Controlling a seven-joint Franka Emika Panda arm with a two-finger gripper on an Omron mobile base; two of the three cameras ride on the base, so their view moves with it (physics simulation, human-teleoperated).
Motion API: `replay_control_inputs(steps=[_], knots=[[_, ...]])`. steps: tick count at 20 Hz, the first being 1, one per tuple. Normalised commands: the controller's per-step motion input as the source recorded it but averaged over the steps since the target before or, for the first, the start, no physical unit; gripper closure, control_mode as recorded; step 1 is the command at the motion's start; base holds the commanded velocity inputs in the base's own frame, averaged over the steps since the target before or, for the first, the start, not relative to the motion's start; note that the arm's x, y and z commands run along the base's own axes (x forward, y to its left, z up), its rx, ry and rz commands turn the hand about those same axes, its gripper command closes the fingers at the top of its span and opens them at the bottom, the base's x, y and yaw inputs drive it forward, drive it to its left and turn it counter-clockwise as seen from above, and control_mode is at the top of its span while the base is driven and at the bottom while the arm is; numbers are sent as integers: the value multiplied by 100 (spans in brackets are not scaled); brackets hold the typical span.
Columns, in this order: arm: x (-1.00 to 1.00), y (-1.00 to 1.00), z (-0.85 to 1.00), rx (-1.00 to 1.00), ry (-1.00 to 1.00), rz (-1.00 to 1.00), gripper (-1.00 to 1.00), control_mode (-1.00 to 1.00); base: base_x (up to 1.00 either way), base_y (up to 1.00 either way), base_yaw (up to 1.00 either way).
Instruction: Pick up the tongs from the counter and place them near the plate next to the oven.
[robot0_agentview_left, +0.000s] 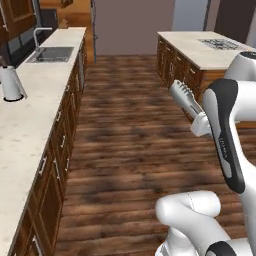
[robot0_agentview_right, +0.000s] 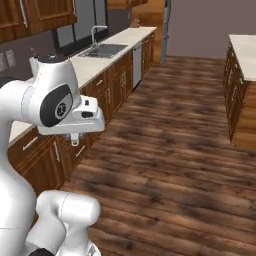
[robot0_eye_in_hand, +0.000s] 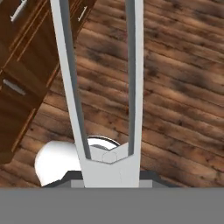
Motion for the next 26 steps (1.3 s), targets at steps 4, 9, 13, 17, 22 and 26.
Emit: replay_control_inputs(steps=[4, 9, 13, 17, 22, 26], knots=[[0, 0, 0, 0, 0, 0, 100, 100, 9, -25, -80], [0, 0, 0, 0, 0, 0, 100, 100, 59, -29, -65], [0, 0, 0, 0, 0, 0, 100, 100, 81, -9, -35], [0, 0, 0, 0, 0, 0, 100, 100, 99, -8, -8], [0, 0, 0, 0, 0, 0, 100, 100, 90, -5, -14], [0, 0, 0, 0, 0, 0, 100, 100, 64, -18, -59]])
